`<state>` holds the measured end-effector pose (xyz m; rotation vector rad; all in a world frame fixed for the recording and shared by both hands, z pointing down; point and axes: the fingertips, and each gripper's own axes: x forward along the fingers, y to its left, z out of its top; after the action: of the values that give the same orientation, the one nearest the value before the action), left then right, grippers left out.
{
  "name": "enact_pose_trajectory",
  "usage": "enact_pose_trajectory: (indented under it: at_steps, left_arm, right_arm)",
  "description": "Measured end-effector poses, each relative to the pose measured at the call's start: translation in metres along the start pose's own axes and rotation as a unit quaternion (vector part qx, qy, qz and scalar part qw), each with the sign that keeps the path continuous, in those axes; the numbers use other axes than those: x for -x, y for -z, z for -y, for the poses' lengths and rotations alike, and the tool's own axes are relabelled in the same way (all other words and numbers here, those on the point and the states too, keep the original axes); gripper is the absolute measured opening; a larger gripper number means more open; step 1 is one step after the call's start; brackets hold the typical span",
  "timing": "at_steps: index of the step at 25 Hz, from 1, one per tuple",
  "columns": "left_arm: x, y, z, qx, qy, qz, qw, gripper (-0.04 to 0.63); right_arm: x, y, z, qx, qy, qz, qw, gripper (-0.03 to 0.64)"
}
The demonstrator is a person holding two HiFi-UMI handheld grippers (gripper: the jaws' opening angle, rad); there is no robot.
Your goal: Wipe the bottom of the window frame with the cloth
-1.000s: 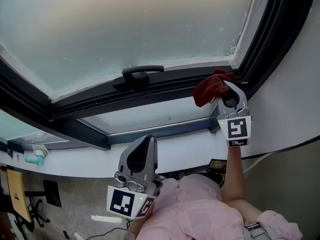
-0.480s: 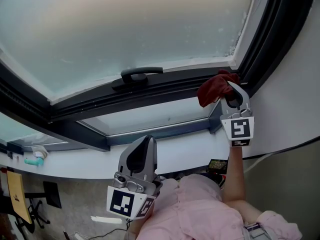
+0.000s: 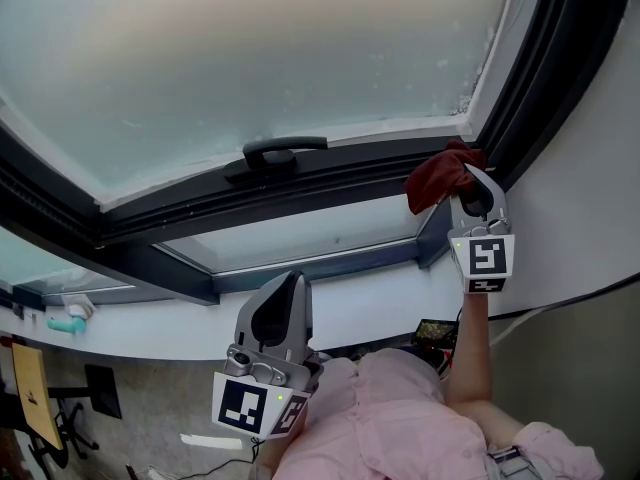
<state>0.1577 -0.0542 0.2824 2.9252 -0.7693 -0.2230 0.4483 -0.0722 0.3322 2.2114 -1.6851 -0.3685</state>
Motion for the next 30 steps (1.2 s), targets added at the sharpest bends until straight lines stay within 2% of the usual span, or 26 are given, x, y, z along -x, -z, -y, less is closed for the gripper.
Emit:
enact_pose_trajectory:
  at_steps: [13,19,23,30]
  left_arm:
    - [0.014,0.001,-0.013,0.004,-0.013,-0.003,0.9999,-0.002]
    - [0.034,-0.003,-0.027,0.007,-0.019,-0.006,0.9998,-0.002]
    - [0.049,-0.007,-0.039,0.009,-0.013,-0.009,0.9998,-0.002]
    - [0.08,-0.021,-0.07,0.016,-0.004,-0.012,0.9998,-0.002]
  right_arm:
    - [0.002,0.009,0.008,-0.002,0.018,-0.022,1.0,0.075]
    - [0.006,0.009,0.004,-0.052,0.017,-0.025,0.998,0.077]
    - [0.01,-0.004,-0.036,-0.075,-0.015,-0.015,0.997,0.075]
    - [-0.001,-0.035,-0.162,-0.075,-0.102,-0.02,0.992,0.075]
